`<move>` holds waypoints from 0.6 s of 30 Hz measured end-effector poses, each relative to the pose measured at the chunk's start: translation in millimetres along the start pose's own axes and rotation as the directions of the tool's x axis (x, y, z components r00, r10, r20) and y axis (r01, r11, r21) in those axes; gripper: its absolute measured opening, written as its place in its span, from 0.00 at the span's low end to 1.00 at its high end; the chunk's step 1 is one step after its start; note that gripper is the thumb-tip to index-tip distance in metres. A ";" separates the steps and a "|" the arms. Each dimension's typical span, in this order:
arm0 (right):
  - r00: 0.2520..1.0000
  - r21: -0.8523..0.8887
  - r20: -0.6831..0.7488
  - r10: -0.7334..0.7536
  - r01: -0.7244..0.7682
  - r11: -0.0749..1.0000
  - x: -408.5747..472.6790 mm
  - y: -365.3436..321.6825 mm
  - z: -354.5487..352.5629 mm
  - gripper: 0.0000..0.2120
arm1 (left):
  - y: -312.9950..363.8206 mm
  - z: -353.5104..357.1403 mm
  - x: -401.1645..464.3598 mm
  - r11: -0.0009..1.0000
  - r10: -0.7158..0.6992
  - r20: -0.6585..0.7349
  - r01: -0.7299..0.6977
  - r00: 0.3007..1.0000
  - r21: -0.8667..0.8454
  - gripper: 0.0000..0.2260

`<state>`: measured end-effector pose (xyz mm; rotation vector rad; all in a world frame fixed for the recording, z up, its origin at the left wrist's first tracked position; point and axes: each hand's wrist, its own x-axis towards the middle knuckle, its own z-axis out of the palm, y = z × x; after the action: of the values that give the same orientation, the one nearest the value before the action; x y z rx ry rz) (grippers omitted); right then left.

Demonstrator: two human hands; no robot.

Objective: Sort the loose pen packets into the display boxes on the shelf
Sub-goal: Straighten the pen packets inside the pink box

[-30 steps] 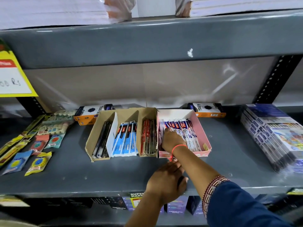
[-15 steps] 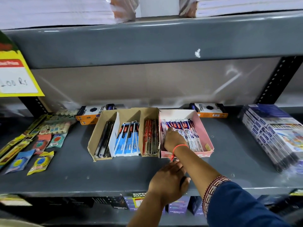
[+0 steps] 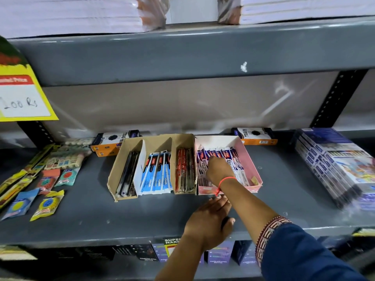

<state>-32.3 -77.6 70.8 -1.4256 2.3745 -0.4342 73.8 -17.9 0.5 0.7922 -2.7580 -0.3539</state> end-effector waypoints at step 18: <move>0.985 -0.007 -0.170 0.009 -0.010 1.000 -17.3 11.5 -17.0 0.11 | -21.3 -10.1 -23.4 0.995 0.020 -0.166 -0.004 0.986 0.096 0.19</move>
<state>-41.1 -55.6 83.4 -1.4324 2.5170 -0.5657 106.4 -24.4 -0.3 0.7897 -2.6377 -0.1463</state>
